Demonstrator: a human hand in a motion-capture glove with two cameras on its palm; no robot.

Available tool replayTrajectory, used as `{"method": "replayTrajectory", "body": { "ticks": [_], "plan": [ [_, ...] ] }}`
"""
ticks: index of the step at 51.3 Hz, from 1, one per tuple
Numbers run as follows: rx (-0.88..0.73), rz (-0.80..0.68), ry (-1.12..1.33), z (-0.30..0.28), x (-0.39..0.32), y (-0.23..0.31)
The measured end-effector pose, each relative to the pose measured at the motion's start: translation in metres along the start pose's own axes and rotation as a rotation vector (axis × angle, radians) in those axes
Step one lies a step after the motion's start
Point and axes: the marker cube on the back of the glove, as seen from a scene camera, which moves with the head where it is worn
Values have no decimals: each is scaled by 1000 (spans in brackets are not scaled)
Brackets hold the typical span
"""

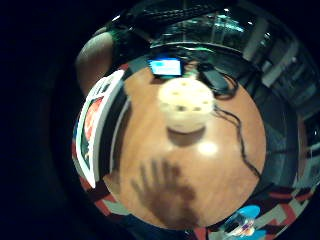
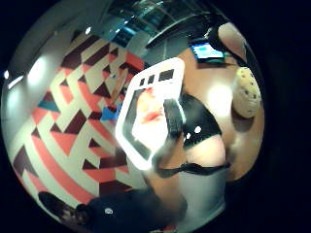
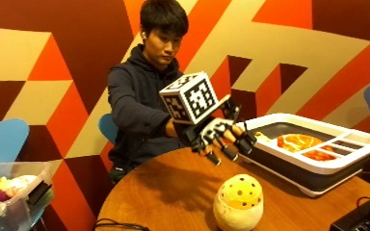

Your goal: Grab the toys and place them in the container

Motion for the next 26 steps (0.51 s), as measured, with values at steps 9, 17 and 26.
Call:
{"method": "replayTrajectory", "body": {
  "ticks": [9, 17, 26],
  "plan": [
    [-204, 109, 141, 57, 64, -29],
    [-234, 118, 221, 92, 69, -40],
    [-203, 80, 322, 109, 78, -53]
  ]
}}
